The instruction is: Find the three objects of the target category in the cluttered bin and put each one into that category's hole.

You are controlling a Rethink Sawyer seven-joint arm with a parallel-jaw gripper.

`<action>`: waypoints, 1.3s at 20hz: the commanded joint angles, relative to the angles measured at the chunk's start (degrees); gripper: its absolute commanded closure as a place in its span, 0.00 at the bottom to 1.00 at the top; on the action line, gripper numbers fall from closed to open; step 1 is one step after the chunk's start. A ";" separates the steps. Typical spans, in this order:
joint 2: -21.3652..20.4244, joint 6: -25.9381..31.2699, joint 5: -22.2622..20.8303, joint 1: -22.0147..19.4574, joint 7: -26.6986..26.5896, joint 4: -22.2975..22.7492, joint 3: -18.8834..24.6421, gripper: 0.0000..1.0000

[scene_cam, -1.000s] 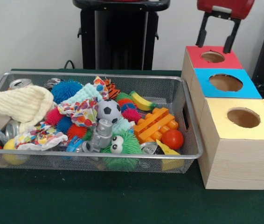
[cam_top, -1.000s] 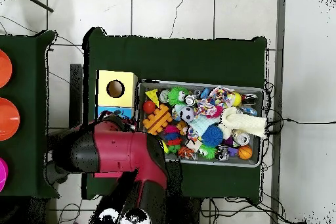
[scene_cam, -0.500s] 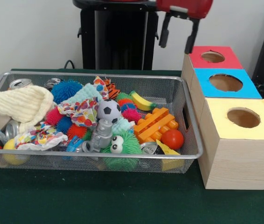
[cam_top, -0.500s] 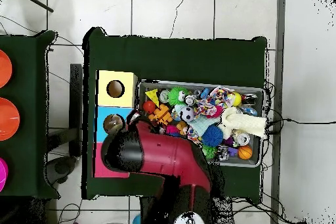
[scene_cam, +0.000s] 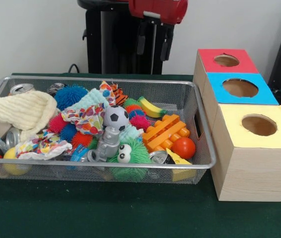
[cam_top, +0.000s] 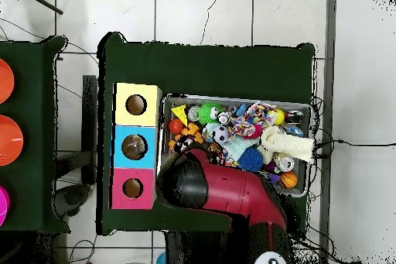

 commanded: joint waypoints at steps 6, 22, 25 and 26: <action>0.38 -3.34 -11.48 -9.34 -10.00 5.94 14.01 0.00; 2.15 -4.53 -22.91 -21.64 -8.84 7.45 24.67 0.00; 1.05 -4.47 -23.03 -27.43 -10.42 10.48 29.32 0.00; 0.65 -3.58 -23.05 -29.08 -11.49 10.81 30.93 0.00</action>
